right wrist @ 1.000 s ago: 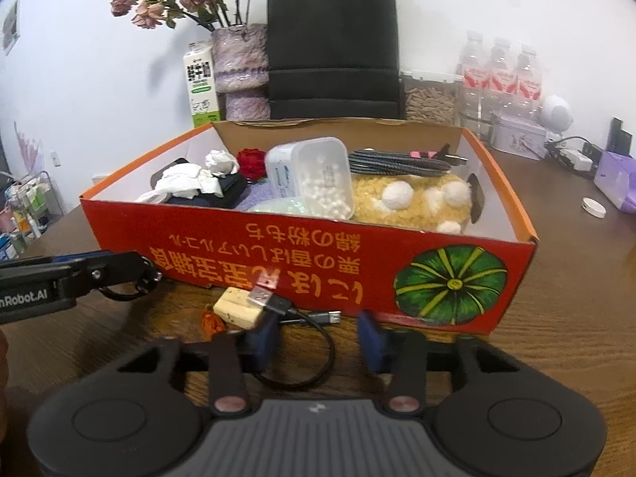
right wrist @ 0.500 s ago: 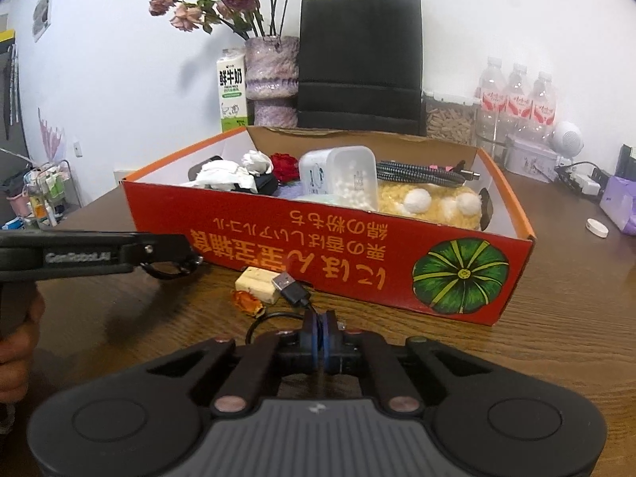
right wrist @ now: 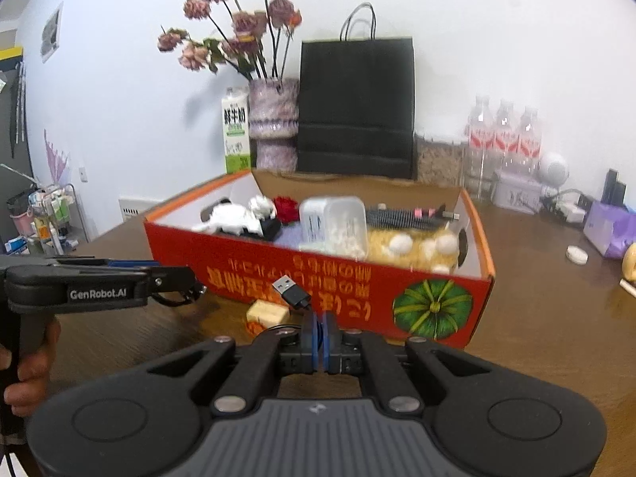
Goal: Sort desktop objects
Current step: 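Grasp the black cable with the left gripper while right grasps its USB plug end, then carry the black cable over the box with both grippers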
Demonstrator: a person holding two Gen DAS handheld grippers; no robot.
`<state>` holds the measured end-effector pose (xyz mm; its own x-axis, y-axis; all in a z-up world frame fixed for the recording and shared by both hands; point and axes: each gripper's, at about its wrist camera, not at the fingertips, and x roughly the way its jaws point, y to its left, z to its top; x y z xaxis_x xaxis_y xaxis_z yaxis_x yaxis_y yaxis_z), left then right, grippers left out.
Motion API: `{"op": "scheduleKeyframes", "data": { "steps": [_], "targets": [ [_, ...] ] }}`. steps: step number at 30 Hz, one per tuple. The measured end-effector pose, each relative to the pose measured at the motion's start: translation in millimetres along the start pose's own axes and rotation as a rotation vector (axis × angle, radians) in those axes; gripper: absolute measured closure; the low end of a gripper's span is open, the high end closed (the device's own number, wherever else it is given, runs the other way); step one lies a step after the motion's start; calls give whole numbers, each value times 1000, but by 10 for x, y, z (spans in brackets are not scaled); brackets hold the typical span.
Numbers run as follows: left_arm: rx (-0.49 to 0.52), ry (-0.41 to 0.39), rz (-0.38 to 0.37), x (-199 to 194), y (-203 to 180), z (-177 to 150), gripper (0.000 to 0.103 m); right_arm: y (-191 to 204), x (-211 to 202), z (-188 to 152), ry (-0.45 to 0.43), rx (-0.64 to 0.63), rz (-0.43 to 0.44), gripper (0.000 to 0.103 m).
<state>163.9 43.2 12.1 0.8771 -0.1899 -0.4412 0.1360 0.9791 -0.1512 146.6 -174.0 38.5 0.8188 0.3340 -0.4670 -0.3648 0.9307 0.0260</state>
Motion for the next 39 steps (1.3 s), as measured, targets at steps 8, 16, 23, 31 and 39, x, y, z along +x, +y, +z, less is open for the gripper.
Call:
{"op": "scheduleKeyframes", "data": {
  "steps": [8, 16, 23, 31, 39],
  "targets": [
    [27, -92, -16, -107, -137, 356, 60, -40, -136, 338, -105, -13, -19, 101],
    [24, -151, -4, 69, -245, 706, 60, -259, 42, 628, -147, 12, -61, 101],
    [-14, -139, 31, 451, -259, 776, 60, -500, 422, 643, -122, 47, -59, 101],
    [6, -69, 91, 761, -177, 639, 60, -699, 588, 474, -136, 89, 2, 102],
    [45, -40, 106, 834, -211, 543, 59, -740, 693, 384, -84, 108, -7, 97]
  ]
}}
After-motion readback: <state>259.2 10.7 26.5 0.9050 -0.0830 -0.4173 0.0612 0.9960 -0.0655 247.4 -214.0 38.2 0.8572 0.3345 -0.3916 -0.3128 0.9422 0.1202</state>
